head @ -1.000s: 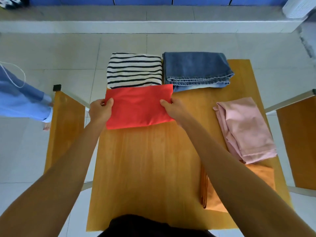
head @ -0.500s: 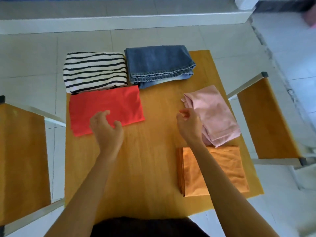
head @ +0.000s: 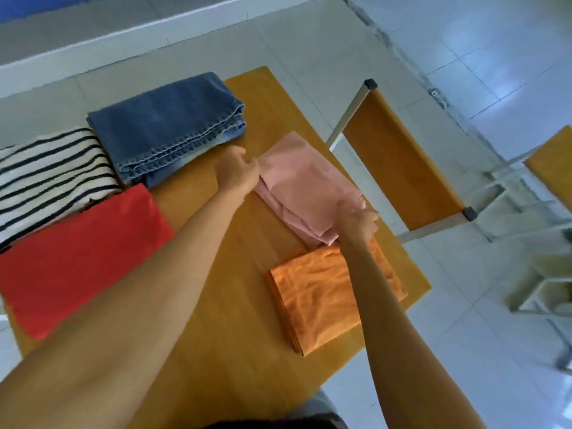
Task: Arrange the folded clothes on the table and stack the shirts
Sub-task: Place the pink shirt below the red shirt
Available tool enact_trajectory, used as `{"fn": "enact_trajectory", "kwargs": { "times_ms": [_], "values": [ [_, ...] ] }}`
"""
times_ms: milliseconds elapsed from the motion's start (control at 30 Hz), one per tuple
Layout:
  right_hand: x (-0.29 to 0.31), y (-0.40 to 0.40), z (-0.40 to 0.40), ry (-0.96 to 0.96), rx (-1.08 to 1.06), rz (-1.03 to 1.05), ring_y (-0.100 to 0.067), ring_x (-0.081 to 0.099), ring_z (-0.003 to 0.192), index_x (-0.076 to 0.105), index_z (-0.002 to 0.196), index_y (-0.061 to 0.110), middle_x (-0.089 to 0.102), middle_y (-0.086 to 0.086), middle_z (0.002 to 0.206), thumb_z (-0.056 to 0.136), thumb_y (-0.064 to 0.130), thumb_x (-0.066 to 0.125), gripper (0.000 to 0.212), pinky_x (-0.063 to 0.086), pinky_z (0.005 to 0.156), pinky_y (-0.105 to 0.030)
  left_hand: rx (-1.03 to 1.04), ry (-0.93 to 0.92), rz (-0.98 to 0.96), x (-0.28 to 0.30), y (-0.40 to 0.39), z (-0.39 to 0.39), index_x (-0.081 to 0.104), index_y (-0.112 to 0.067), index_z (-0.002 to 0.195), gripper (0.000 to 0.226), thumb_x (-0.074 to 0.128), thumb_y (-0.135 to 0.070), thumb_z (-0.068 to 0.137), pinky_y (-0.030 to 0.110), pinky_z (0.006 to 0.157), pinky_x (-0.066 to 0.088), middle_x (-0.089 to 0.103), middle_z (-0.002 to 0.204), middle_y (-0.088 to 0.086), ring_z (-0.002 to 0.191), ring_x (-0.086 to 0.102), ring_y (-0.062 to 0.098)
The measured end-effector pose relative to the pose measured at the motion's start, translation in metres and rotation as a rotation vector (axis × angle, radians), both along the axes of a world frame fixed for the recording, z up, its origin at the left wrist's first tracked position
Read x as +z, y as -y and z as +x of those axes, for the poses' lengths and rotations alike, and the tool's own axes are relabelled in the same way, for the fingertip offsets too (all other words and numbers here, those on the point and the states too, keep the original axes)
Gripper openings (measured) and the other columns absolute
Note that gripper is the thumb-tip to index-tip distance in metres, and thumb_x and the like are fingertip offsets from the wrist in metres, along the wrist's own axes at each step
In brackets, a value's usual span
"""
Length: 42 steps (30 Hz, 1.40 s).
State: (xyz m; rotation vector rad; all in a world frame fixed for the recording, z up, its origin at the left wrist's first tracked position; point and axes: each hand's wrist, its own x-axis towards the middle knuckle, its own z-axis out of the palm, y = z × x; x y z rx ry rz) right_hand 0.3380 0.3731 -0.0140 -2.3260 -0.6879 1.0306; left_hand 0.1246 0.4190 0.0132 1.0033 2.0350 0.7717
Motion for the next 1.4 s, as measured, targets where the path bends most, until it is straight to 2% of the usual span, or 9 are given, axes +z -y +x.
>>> {"fn": "enact_trajectory", "kwargs": {
  "times_ms": [133,233,333,567,733,900,1100,1267,1400],
  "values": [
    [-0.004,-0.005,0.001,-0.103,-0.064,-0.07,-0.03,0.07,0.093,0.042,0.132,0.003,0.064,-0.011,0.114,0.078,0.068,0.059,0.086,0.063,0.072,-0.04,-0.115,-0.014,-0.19,-0.015,-0.024,0.012,0.048,-0.007,0.139,0.06,0.063,-0.039,0.092,0.032,0.089,0.048,0.054,0.14,0.011,0.126,0.054,0.029],
    [-0.004,0.0,-0.004,-0.136,0.006,-0.08,-0.024,0.068,0.081,0.054,0.119,0.005,0.067,-0.008,0.101,0.075,0.066,0.065,0.076,0.053,0.053,-0.03,-0.051,0.035,-0.286,-0.03,-0.011,0.003,0.049,-0.014,0.133,0.066,0.076,-0.041,0.08,0.034,0.076,0.054,0.056,0.126,-0.001,0.105,0.06,0.024],
    [-0.002,0.002,-0.008,-0.154,0.079,-0.07,-0.024,0.067,0.08,0.064,0.105,0.006,0.068,-0.005,0.09,0.074,0.065,0.069,0.067,0.052,0.056,-0.032,0.008,0.251,-0.337,-0.035,0.012,-0.015,0.056,-0.016,0.11,0.041,0.078,-0.032,0.079,0.031,0.068,0.049,0.06,0.109,-0.001,0.094,0.057,0.02],
    [0.021,0.017,-0.057,-0.322,0.254,0.156,-0.023,0.066,0.098,0.053,0.116,0.03,0.064,0.003,0.108,0.079,0.064,0.064,0.051,0.06,0.083,-0.047,0.209,0.667,-0.226,-0.01,0.11,-0.066,0.064,-0.013,0.11,0.044,0.08,-0.031,0.073,0.025,0.05,0.035,0.055,0.078,-0.001,0.059,0.043,0.011],
    [0.055,0.039,-0.093,-0.529,0.583,-0.013,-0.024,0.069,0.096,0.043,0.125,0.032,0.062,-0.005,0.113,0.083,0.067,0.063,0.058,0.063,0.076,-0.048,0.261,0.782,-0.029,0.026,0.221,-0.098,0.062,-0.017,0.117,0.047,0.079,-0.031,0.075,0.036,0.07,0.039,0.06,0.092,0.004,0.074,0.048,0.019],
    [0.06,0.085,-0.144,-0.557,0.81,-0.044,-0.021,0.072,0.095,0.049,0.126,0.028,0.069,-0.005,0.113,0.08,0.054,0.076,0.06,0.063,0.08,-0.042,0.448,0.711,-0.022,0.028,0.324,-0.114,0.058,-0.017,0.112,0.019,0.063,-0.022,0.094,0.033,0.069,0.045,0.057,0.105,0.006,0.085,0.049,0.022],
    [0.039,0.132,-0.196,-0.575,0.883,-0.003,-0.019,0.071,0.097,0.054,0.119,0.02,0.069,-0.002,0.112,0.082,0.044,0.078,0.05,0.062,0.083,-0.041,0.759,0.773,0.092,-0.008,0.402,-0.135,0.052,-0.023,0.136,0.06,0.076,-0.038,0.082,0.033,0.077,0.055,0.063,0.128,0.005,0.11,0.063,0.025],
    [0.014,0.157,-0.207,-0.119,1.076,0.03,-0.026,0.057,0.114,0.048,0.126,0.024,0.058,-0.005,0.131,0.083,0.027,0.061,0.045,0.052,0.096,-0.049,0.864,0.666,-0.132,-0.036,0.418,-0.146,0.053,-0.013,0.128,0.05,0.071,-0.037,0.088,0.041,0.081,0.058,0.06,0.127,0.007,0.113,0.06,0.029],
    [0.023,0.19,-0.218,0.199,1.324,0.377,-0.028,0.028,0.143,0.045,0.142,0.034,0.033,0.0,0.157,0.095,0.035,0.055,0.047,0.033,0.11,-0.054,0.792,0.569,-0.145,-0.039,0.416,-0.148,0.049,-0.015,0.131,0.043,0.055,-0.04,0.097,0.046,0.087,0.058,0.056,0.129,0.006,0.117,0.057,0.031]
  ]
}}
